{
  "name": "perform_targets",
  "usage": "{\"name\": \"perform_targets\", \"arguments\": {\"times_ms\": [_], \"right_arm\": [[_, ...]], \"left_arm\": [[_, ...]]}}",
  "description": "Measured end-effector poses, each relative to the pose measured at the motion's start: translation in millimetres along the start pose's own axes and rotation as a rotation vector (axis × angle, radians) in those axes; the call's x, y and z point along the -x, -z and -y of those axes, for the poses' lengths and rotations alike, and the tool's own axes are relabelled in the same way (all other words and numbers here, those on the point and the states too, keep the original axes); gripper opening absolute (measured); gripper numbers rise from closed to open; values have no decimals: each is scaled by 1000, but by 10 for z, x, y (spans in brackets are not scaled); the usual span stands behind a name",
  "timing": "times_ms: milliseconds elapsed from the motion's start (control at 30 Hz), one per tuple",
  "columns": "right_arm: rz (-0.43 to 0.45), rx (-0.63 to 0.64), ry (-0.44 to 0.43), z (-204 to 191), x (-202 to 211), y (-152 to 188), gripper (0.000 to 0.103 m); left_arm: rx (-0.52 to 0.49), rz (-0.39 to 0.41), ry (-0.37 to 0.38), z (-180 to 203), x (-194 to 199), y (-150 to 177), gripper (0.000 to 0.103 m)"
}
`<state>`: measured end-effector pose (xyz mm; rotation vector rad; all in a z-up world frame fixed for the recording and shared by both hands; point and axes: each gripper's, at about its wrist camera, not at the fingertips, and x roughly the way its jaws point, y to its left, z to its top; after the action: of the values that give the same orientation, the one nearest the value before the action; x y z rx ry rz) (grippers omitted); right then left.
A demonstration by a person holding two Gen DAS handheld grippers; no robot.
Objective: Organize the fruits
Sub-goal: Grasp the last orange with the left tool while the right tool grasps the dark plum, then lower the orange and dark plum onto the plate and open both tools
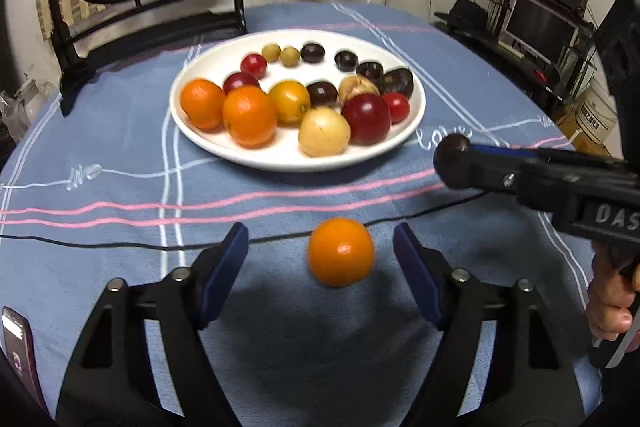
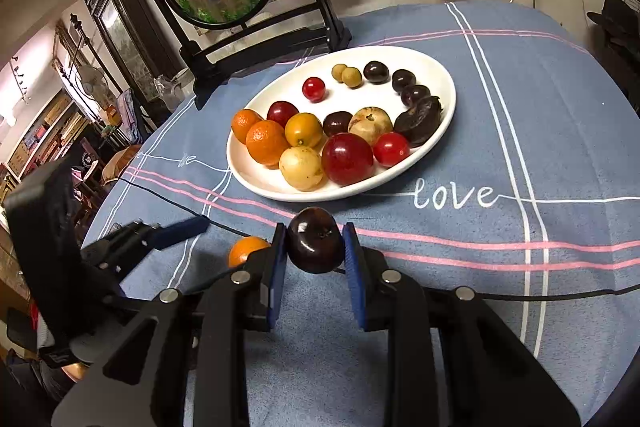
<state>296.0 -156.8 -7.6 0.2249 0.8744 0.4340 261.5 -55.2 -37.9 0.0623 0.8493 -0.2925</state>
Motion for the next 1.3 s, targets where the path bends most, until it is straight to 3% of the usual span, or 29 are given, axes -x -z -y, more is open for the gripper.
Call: {"name": "perform_targets", "arguments": {"times_ms": [233,467,733,867,1000,1133,1233,1300], "right_arm": [[7,2,7,3,17,1,28],[11,4,11,2,26,-4,28],[19,20,17,-37,47,-2,28],[36,47,9,-109,96,-7,28],[99,90,20,-177,194,-126,28],[168,115,55,-155,178,-405,28],[185,112,73,-81,5,-646,28],[167,95,84,10,-181,-784,28]], "left_arm": [[-2,-50,-1,17,-118,21,60],[-13,-67,21,51,-140,47,39],[-6,-62,32,53,-123,43,39],[-4,-22,26,23,31,9,39],[22,54,41,-96,287,-198,38],[23,143,8,-219,408,-607,38],[38,149,18,-296,301,-885,38],[31,145,-14,-312,171,-1035,38]]}}
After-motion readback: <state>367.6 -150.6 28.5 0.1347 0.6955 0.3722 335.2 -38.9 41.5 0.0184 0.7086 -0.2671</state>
